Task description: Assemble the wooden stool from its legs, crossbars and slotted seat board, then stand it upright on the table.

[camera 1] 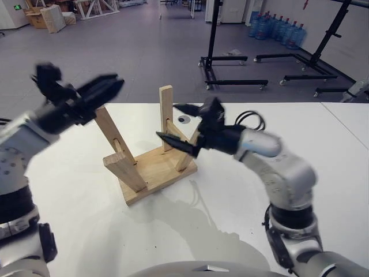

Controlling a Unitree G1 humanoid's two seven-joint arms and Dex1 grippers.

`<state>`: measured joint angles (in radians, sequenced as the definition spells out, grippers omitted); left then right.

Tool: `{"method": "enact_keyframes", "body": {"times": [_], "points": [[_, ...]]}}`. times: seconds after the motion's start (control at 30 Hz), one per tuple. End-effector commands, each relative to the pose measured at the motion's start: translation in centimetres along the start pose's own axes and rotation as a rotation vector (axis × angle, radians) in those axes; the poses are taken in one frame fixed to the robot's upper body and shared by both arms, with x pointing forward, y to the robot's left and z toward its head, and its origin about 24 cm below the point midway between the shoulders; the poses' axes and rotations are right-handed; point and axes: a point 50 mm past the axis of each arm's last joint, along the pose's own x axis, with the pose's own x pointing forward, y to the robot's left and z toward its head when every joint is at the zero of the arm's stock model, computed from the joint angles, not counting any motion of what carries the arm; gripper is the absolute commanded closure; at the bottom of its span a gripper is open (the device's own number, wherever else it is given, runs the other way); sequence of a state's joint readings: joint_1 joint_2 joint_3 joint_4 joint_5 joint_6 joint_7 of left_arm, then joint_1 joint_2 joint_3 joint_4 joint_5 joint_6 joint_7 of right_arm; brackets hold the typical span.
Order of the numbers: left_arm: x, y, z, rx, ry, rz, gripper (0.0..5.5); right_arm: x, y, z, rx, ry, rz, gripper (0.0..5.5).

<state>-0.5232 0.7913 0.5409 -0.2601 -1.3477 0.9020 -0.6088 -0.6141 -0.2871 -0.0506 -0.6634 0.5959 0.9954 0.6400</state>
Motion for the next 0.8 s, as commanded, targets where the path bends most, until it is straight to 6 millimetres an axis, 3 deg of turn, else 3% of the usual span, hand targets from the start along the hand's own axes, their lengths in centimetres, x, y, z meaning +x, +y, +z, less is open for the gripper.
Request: {"method": "enact_keyframes", "body": {"times": [0.03,0.07,0.13,0.2,0.23,0.3,0.37,0.5,0.63,0.8], "points": [[-1.0,-4.1,5.6,0.105,0.006,-0.057,2.49,-3.7,-2.2,6.9,-0.099,-0.116,0.029,1.09],[-1.2,-4.9,5.6,0.097,0.050,-0.076,2.49,-5.5,-3.1,8.2,-0.122,-0.120,0.000,1.09],[-3.0,-6.1,2.3,0.019,0.238,-0.105,2.49,-10.1,-5.4,8.8,-0.147,-0.066,-0.042,1.09],[-5.4,-6.5,-1.9,-0.114,0.380,-0.076,2.49,-13.7,-7.5,6.4,-0.092,0.045,-0.022,1.09],[-6.8,-6.4,-3.7,-0.191,0.418,-0.037,2.49,-14.9,-8.6,4.2,-0.021,0.103,0.006,1.09],[-8.8,-6.1,-5.9,-0.266,0.442,0.042,2.49,-16.2,-10.0,0.2,0.112,0.182,0.074,1.09],[-9.4,-5.8,-6.7,-0.246,0.456,0.073,2.49,-16.1,-10.7,-2.5,0.171,0.224,0.117,1.09],[-8.7,-5.5,-7.3,-0.188,0.430,0.074,2.49,-14.6,-11.6,-5.3,0.186,0.244,0.159,1.09],[-7.8,-6.1,-8.9,-0.195,0.413,0.050,2.49,-12.8,-11.8,-6.9,0.172,0.264,0.212,1.09],[-7.5,-5.7,-11.0,-0.187,0.438,0.076,2.49,-8.5,-11.2,-8.5,0.111,0.230,0.282,1.09]]}}
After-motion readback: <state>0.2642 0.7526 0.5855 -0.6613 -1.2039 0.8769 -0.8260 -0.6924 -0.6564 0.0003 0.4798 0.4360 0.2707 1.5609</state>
